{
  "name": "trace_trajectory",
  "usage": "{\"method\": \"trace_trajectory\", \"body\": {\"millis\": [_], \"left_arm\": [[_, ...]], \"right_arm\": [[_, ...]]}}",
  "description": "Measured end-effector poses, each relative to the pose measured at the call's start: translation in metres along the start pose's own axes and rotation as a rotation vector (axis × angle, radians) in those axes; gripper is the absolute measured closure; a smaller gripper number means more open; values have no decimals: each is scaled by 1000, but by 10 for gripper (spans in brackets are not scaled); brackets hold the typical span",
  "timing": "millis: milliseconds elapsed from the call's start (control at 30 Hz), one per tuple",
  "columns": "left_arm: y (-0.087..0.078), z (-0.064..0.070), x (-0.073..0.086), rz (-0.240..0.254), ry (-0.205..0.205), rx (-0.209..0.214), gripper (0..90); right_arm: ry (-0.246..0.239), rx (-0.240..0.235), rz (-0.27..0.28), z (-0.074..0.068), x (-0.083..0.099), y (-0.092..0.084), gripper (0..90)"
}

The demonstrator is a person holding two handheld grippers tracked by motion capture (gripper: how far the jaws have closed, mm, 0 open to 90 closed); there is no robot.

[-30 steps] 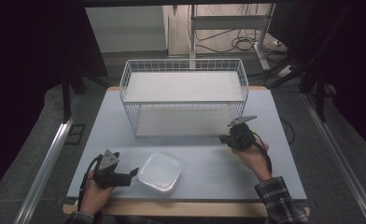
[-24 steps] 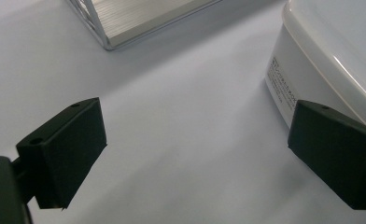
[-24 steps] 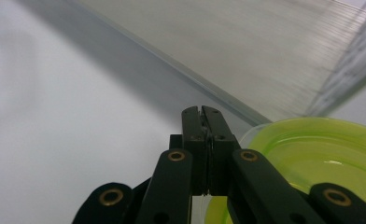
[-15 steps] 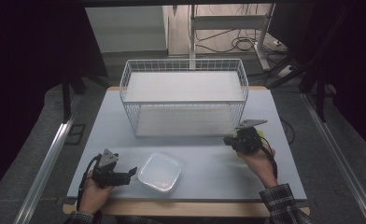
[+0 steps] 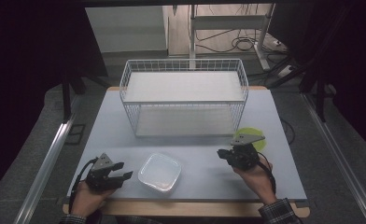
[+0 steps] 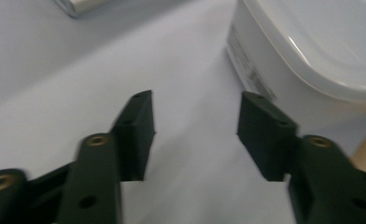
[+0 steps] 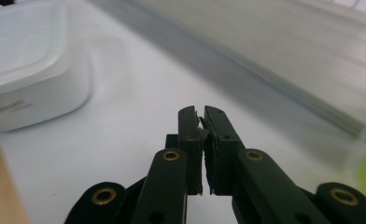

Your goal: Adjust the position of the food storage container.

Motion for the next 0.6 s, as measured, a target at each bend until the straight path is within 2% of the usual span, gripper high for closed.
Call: {"method": "trace_trajectory", "body": {"millis": [133,233,300,333,367,433,467,500,533,600], "left_arm": [[-1,9,2,-31,24,19,718],[2,15,2,-55,33,49,822],[6,19,2,-71,43,65,856],[7,21,1,-73,39,75,871],[8,23,0,-74,35,86,871],[10,27,-3,-76,33,105,869],[11,30,-4,-83,35,105,869],[13,31,-5,-99,40,88,879],[14,33,-6,-107,41,82,879],[14,36,-8,-98,28,108,886]], "right_arm": [[-15,-34,-11,-17,6,2,868],[-13,-67,-13,-30,8,3,886],[-14,-93,-18,-38,10,5,891],[-13,-120,-26,-47,11,8,892],[-13,-120,-26,-47,11,8,892],[-9,-172,-51,-62,13,15,892],[-9,-172,-51,-62,13,15,892],[-17,-191,-69,-73,13,20,892],[-17,-191,-69,-73,13,20,892],[-33,-209,-75,-83,12,23,892]]}}
Point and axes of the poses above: each handheld gripper's, and its own axes: y roughly forward along the jaws, x roughly out of its underside, z roughly to its right, the point moved 4 cm from there along y, roughly forward along the jaws, and after that the axes turned 12 degrees about -z, right-handed, at the moved point
